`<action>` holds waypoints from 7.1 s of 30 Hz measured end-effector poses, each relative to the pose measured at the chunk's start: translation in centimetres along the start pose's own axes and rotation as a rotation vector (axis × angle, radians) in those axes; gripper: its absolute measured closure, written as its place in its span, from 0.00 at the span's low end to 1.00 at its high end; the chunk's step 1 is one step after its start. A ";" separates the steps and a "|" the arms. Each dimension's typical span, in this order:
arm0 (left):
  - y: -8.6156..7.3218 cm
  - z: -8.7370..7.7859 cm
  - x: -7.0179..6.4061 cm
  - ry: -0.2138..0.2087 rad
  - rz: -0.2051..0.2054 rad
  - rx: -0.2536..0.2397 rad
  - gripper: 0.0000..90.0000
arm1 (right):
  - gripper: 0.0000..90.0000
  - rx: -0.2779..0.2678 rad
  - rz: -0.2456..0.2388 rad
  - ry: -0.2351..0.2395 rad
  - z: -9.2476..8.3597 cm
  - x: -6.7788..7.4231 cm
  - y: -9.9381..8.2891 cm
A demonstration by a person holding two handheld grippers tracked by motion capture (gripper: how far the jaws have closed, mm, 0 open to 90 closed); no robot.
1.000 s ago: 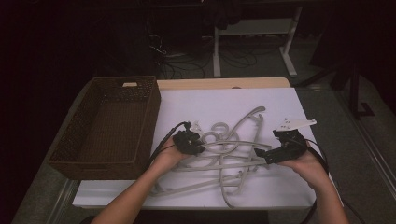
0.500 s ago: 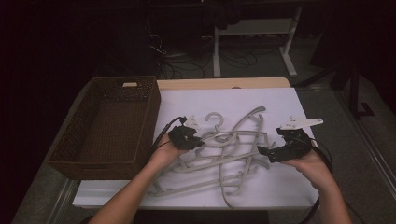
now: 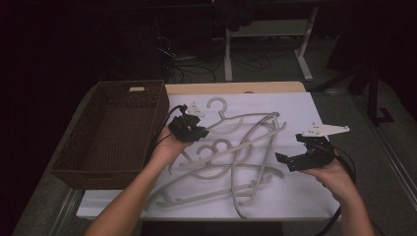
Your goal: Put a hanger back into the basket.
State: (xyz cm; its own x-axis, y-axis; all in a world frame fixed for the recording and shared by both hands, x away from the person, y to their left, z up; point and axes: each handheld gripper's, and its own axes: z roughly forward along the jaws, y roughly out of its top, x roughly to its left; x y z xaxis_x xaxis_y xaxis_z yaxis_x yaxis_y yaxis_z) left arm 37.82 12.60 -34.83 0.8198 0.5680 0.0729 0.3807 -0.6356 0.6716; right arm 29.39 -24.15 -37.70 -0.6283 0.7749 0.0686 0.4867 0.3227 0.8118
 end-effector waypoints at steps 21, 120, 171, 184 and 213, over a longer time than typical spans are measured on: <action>1.8 -9.2 4.1 0.111 -0.020 -0.043 0.91 | 0.00 -0.015 0.010 0.035 1.3 0.3 -1.5; -15.5 -15.4 17.0 0.204 -0.449 -0.128 0.36 | 0.00 0.011 0.016 0.014 2.4 -0.2 -1.9; -2.2 2.4 -4.4 -0.272 -0.183 -0.082 0.31 | 0.00 0.017 0.003 0.030 2.7 -0.3 -1.9; -3.2 6.9 -7.7 -0.284 -0.146 0.031 0.39 | 0.00 0.017 0.002 0.029 2.7 -0.4 -1.9; -3.3 9.7 -10.7 -0.326 -0.175 0.103 0.53 | 0.00 0.018 -0.001 0.030 2.8 -0.4 -1.9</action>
State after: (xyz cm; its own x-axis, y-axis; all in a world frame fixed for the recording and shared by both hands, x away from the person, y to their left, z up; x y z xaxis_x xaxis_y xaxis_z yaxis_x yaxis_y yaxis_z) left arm 32.00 3.52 -44.98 0.8253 0.4869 -0.2858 0.5543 -0.6026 0.5741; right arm 30.39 -23.55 -40.90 -0.6467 0.7579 0.0855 0.4965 0.3333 0.8015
